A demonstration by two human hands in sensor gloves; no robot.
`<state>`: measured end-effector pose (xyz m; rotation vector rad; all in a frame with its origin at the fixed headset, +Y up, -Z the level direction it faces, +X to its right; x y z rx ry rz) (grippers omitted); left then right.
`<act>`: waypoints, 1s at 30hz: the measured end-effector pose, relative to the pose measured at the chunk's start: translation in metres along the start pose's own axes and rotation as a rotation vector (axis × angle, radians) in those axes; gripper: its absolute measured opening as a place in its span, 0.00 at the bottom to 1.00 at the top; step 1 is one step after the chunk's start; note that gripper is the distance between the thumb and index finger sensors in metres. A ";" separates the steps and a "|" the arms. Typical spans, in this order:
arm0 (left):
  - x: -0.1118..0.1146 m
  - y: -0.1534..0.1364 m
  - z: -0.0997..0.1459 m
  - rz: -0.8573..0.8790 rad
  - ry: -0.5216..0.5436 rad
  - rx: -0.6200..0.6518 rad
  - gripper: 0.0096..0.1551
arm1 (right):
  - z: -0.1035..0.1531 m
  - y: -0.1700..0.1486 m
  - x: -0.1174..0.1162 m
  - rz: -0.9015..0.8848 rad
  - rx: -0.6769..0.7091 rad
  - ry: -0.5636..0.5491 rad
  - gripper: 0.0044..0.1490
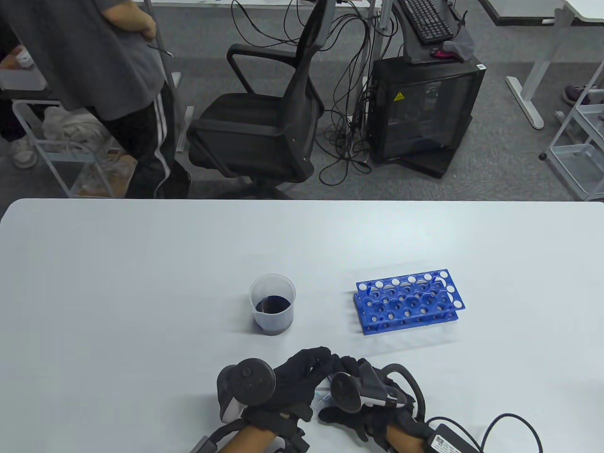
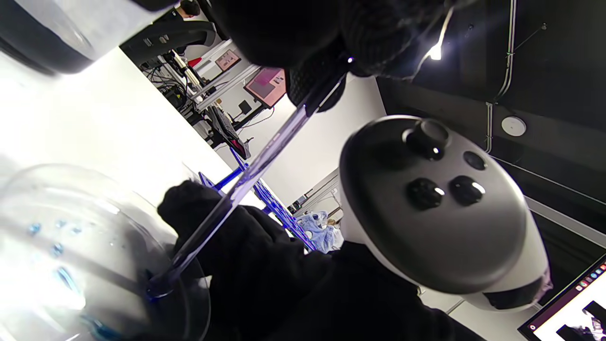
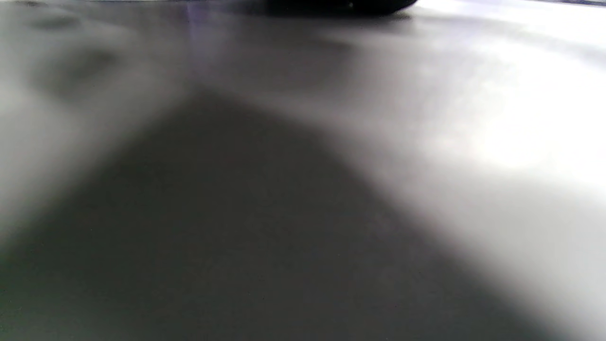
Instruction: Dip glass rod and spread liquid on culture dish
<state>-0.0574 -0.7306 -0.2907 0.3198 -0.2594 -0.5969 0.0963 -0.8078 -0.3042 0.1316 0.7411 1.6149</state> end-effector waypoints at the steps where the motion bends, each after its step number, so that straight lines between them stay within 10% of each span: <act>1: 0.000 -0.001 0.000 0.003 0.000 -0.001 0.24 | 0.000 0.000 0.000 -0.002 0.000 -0.001 0.69; 8: -0.010 0.009 -0.001 -0.005 0.026 0.033 0.24 | 0.005 -0.004 0.007 -0.035 -0.007 -0.064 0.70; 18: -0.048 0.043 0.009 -0.093 0.159 0.106 0.24 | 0.073 -0.001 0.087 -0.342 -0.013 -0.770 0.47; 30: -0.027 0.044 0.008 -0.094 0.055 0.113 0.30 | 0.087 0.008 0.102 -0.405 -0.038 -0.894 0.25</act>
Point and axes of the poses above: the tracker on the back of each hand, its own y axis roughly to the thumb side, its own z axis roughly from the fingertips to the wrist, x = y × z, the point moved 5 cm from there along -z, roughly from the wrist to the fingertips, and after that the axes turned 3 degrees about -z, right-handed, at the moved point
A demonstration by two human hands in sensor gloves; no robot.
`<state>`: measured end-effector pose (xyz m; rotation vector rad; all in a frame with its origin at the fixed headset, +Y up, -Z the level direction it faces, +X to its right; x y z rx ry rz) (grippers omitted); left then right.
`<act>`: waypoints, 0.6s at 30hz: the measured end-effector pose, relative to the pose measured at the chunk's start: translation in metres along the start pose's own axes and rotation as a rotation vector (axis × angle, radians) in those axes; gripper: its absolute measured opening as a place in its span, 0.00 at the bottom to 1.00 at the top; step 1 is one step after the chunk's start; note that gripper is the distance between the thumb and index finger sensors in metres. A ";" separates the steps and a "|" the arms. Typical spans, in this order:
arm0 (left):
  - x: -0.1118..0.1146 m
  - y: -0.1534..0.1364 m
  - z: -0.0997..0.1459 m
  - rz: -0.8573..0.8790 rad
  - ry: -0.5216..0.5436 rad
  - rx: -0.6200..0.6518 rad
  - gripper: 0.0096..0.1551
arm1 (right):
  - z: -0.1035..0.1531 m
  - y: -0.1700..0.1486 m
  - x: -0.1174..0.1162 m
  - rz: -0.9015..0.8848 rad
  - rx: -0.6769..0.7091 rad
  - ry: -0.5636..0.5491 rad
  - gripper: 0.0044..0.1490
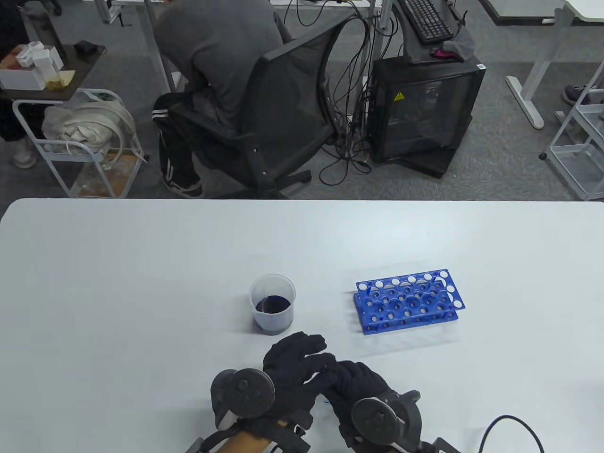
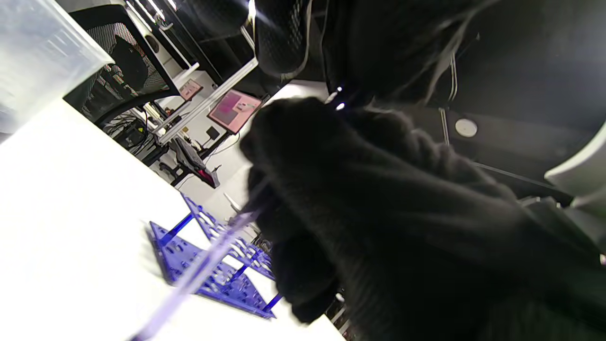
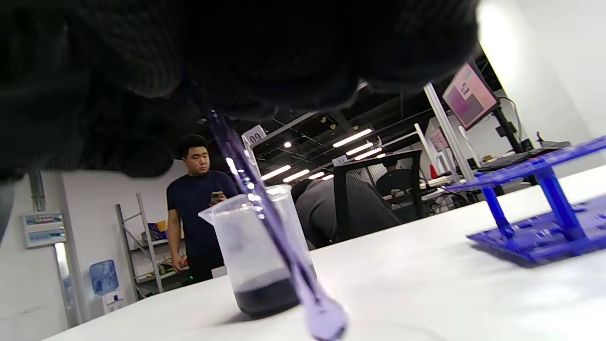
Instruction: Dip glass rod and spread liquid on culture dish
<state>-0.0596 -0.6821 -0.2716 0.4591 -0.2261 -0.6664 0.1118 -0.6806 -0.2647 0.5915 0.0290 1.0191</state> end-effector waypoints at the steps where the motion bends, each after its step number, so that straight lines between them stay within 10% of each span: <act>1: -0.003 -0.003 0.000 -0.039 -0.003 -0.006 0.34 | -0.007 -0.005 0.012 -0.006 -0.003 -0.032 0.25; 9: -0.024 -0.044 0.002 -0.472 -0.111 -0.163 0.57 | -0.067 -0.085 0.095 0.023 -0.237 -0.211 0.24; 18: -0.030 -0.066 0.002 -0.414 -0.146 -0.259 0.57 | -0.072 -0.152 0.051 0.038 -0.449 -0.110 0.25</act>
Point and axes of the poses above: the tracker on the back of each hand, its own y axis roughly to the thumb side, its own z axis roughly from the fingertips to the wrist, x = y × z, the point moved 5 cm from there along -z, roughly from the wrist to the fingertips, and after that the axes turned 3 degrees about -z, right-handed, at the moved point
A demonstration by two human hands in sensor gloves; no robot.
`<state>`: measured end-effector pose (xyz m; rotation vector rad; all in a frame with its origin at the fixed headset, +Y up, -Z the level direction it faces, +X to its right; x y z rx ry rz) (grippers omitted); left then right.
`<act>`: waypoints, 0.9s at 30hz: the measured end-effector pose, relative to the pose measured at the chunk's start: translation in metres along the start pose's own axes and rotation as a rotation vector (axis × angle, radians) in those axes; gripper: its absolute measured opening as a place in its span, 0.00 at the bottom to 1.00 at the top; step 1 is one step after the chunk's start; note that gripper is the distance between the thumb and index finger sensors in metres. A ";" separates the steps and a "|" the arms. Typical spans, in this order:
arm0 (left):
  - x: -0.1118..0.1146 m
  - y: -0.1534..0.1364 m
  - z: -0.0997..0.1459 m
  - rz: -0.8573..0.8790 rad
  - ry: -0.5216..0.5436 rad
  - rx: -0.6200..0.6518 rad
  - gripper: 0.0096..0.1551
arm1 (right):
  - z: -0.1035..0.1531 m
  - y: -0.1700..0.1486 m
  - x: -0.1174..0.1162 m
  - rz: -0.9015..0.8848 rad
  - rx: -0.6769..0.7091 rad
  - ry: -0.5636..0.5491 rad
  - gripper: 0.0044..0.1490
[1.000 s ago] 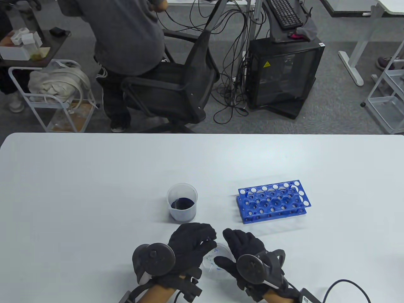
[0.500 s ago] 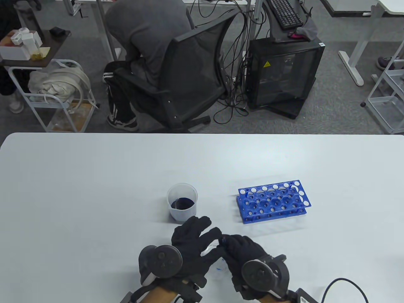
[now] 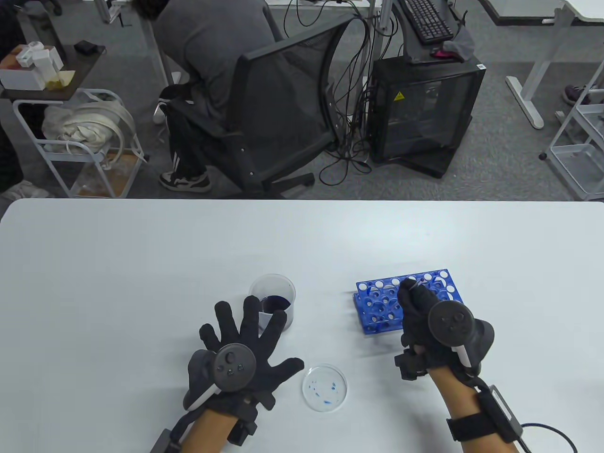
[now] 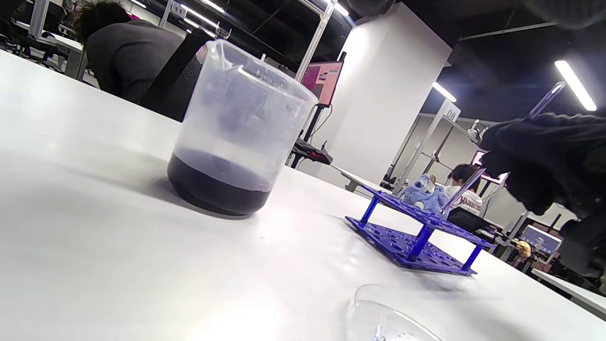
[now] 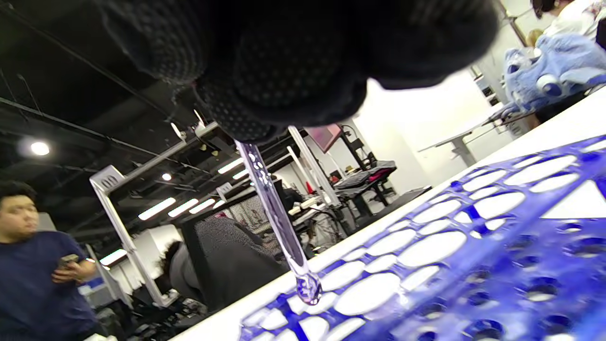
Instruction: Dip glass rod and spread liquid on culture dish
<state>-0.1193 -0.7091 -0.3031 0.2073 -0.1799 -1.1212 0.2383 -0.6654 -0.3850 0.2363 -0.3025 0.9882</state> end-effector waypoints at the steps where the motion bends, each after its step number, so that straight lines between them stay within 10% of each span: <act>1: 0.000 0.000 0.000 -0.001 -0.001 0.001 0.57 | 0.000 -0.002 -0.004 0.031 0.002 -0.014 0.24; 14: 0.009 0.002 0.000 0.004 -0.032 0.010 0.56 | 0.008 -0.020 -0.043 0.091 -0.035 0.106 0.27; 20: 0.012 0.000 -0.001 0.021 -0.071 0.000 0.57 | 0.026 -0.005 -0.005 0.381 0.088 0.028 0.63; 27: 0.020 0.002 -0.001 0.019 -0.184 -0.030 0.58 | 0.062 0.039 0.016 0.413 0.137 0.185 0.73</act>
Point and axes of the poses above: the tracker on the back of each hand, its own y axis roughly to the thumb side, its own z axis roughly from the fingertips to the wrist, x = y × z, the point moved 5 cm from there along -z, roughly from the wrist to the fingertips, and after that the axes turned 3 degrees about -z, right-handed, at the moved point
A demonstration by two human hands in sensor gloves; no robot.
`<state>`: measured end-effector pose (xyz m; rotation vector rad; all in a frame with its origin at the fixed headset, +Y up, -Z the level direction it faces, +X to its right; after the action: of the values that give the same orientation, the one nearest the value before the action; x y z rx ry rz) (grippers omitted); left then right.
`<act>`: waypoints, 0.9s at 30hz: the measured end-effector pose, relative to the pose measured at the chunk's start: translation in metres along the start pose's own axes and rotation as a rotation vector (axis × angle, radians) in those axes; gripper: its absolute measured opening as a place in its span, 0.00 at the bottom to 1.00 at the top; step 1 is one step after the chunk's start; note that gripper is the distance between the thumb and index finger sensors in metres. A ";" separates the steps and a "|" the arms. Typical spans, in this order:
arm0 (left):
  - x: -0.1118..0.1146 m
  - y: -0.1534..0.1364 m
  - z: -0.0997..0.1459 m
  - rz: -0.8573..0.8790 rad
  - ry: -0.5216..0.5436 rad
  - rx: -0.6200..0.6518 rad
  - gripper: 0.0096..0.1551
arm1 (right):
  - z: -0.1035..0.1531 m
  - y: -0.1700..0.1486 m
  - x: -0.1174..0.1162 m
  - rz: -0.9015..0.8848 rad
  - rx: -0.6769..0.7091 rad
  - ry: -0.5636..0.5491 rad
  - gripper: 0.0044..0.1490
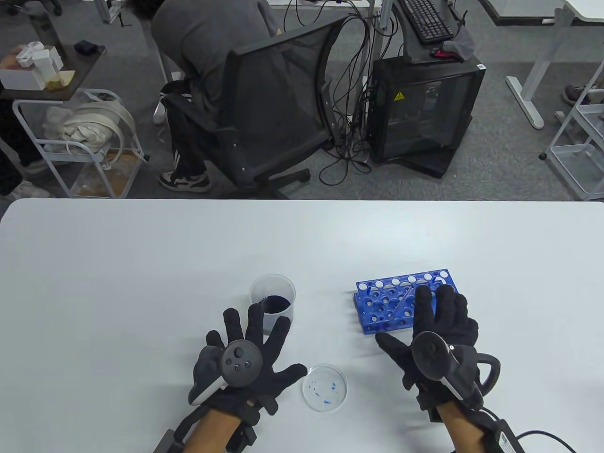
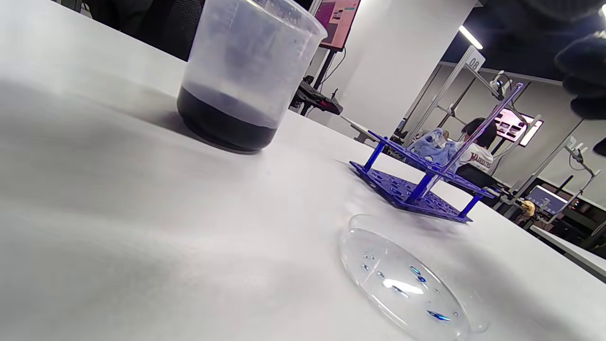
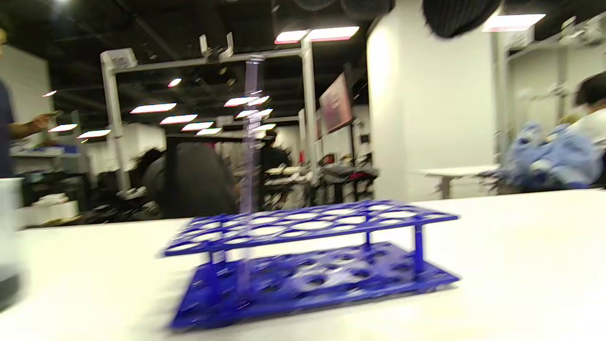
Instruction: Dip glass rod and spread liquid on culture dish
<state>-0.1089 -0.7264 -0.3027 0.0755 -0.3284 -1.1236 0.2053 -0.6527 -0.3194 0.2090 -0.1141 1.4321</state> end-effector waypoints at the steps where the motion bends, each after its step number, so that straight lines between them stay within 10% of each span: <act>1: -0.001 0.000 0.000 0.000 0.002 0.001 0.58 | 0.004 0.010 -0.001 0.040 0.023 0.032 0.73; 8: -0.003 -0.002 -0.002 0.013 -0.027 -0.022 0.58 | 0.022 0.057 -0.022 0.152 0.157 0.114 0.73; 27: 0.002 0.008 -0.005 -0.035 -0.041 -0.001 0.57 | 0.026 0.066 -0.041 0.202 0.199 0.129 0.71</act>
<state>-0.0996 -0.7249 -0.3051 0.0574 -0.3648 -1.1607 0.1354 -0.6898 -0.2969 0.2740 0.1170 1.6547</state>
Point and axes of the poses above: the tracker on the back of each hand, its own y axis roughly to the thumb side, its own z axis roughly from the fingertips to the wrist, x = y × z, the point moved 5 cm from there along -z, roughly from the wrist to the fingertips, and after that the axes turned 3 degrees about -z, right-handed, at the moved point
